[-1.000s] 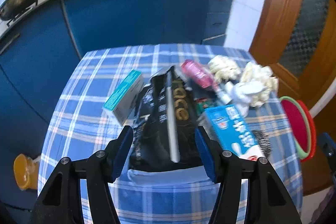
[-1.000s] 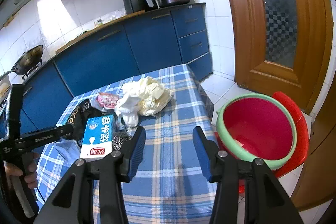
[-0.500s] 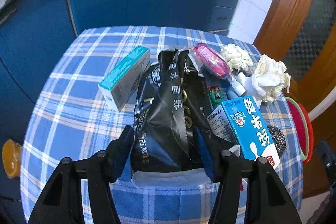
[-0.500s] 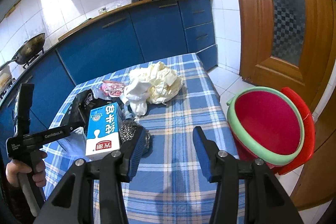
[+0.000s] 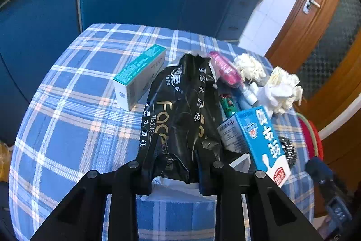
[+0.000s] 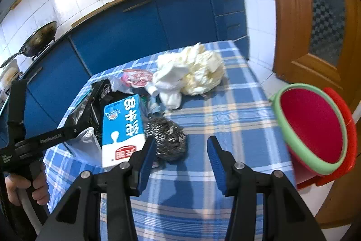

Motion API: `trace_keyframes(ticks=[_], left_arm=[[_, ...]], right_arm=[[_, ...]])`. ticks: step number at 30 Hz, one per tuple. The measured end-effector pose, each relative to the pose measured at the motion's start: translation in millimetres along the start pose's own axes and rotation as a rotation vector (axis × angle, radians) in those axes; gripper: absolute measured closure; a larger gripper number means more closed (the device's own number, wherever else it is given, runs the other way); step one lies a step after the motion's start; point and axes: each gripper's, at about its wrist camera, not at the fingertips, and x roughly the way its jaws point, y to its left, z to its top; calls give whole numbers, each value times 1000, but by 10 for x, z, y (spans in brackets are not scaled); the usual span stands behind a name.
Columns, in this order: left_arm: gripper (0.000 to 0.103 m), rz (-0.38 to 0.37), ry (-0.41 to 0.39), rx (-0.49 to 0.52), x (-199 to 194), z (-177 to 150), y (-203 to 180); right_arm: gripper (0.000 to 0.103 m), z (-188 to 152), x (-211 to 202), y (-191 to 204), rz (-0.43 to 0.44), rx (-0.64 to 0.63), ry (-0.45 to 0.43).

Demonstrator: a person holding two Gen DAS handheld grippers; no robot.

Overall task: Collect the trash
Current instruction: 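Grasp the black tissue bag with the left tool, then grasp the steel wool scrubber with the right tool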

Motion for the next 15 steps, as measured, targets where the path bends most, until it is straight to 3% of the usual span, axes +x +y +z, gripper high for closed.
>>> trace_keyframes(ticks=[15], left_arm=[[84, -27, -105, -48, -523, -84, 262]], right_arm=[[53, 141, 364, 97, 97, 44, 72]])
